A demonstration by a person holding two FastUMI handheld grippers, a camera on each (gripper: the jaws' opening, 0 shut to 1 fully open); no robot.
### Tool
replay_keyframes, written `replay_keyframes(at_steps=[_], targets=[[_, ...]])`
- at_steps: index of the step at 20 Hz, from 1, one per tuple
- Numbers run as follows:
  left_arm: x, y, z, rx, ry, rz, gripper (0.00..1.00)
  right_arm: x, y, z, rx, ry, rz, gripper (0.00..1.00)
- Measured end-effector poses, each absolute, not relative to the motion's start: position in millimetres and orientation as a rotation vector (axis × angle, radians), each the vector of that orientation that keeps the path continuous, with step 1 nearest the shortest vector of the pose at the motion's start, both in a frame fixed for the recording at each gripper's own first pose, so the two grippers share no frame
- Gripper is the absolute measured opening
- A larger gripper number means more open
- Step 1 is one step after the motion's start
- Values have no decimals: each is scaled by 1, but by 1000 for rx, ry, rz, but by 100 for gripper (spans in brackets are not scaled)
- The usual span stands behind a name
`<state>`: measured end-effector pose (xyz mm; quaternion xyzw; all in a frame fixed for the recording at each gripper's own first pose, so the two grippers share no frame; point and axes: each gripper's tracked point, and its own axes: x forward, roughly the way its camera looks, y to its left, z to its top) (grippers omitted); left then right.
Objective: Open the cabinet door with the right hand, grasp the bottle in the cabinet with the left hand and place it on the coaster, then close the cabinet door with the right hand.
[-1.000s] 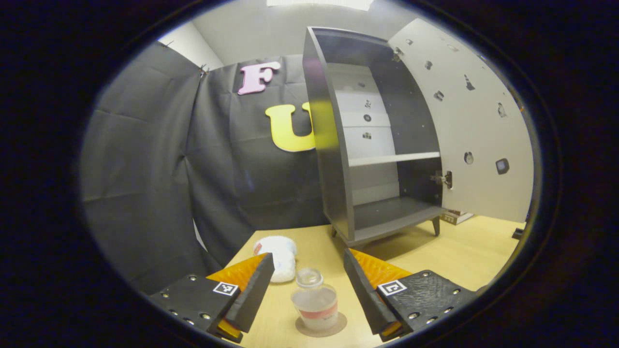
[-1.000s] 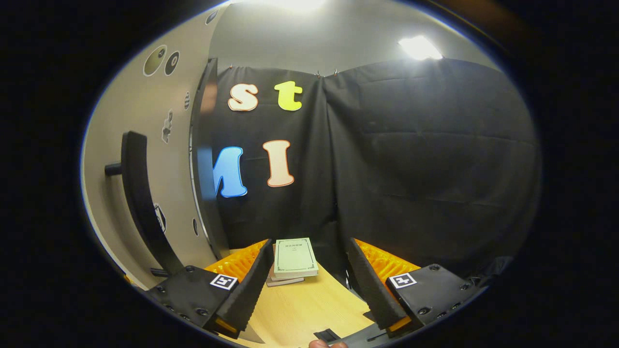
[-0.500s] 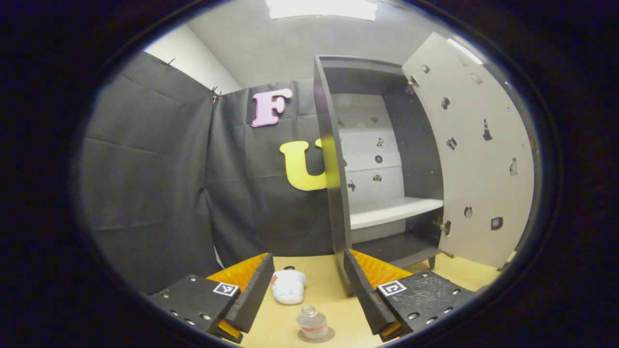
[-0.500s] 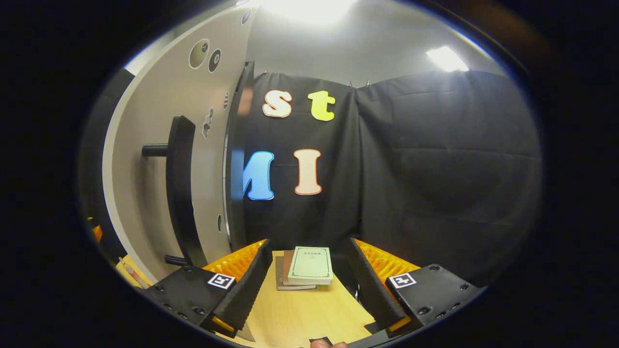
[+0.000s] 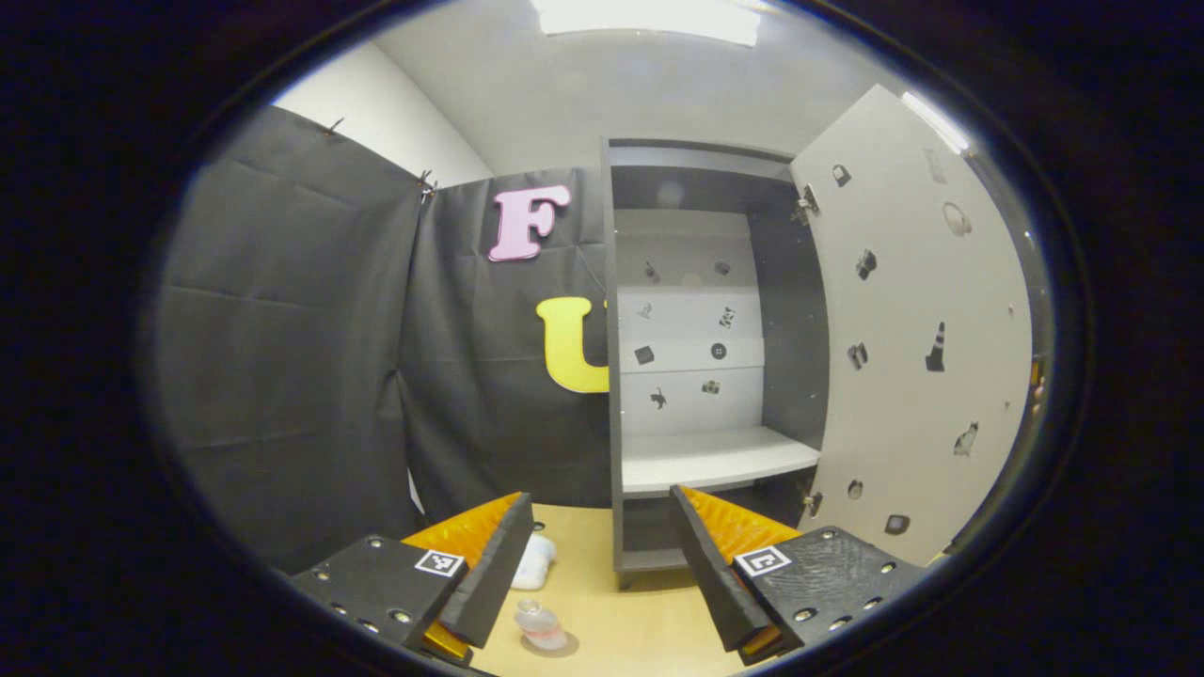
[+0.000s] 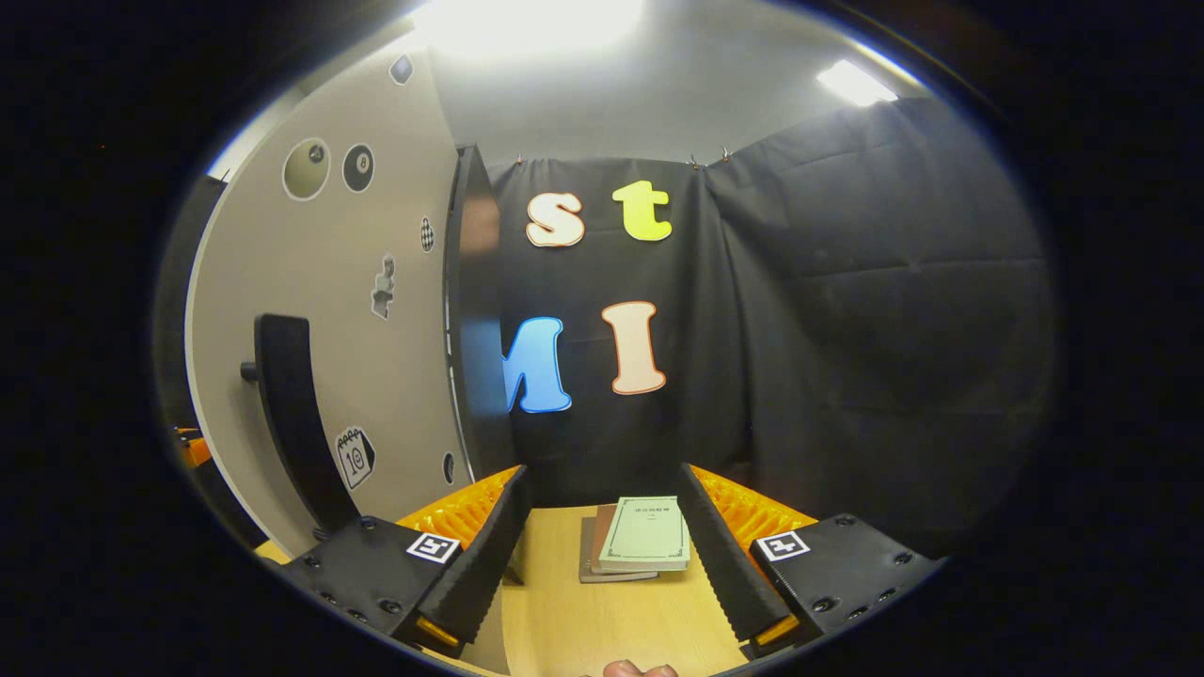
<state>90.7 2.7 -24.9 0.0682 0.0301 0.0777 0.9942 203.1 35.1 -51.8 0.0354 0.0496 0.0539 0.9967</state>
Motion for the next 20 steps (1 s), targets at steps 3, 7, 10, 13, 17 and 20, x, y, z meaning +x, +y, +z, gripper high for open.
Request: replay_keyframes(at_steps=[3, 7, 10, 13, 17, 20], targets=[[88, -13, -16, 76, 101, 181, 87, 199, 27, -36, 72, 86, 134, 94], [82, -24, -7, 31, 108, 216, 89, 193, 28, -22, 67, 98, 203, 98], [74, -41, -9, -25, 109, 232, 89, 188, 39, -30, 79, 151, 261, 93], [52, -40, -12, -21, 111, 303, 90, 183, 53, -40, 93, 187, 344, 93], [34, -37, -29, 72, 157, 332, 87, 177, 71, -46, 111, 205, 419, 98], [32, -24, -41, 97, 176, 329, 87, 173, 78, -38, 121, 177, 388, 98]])
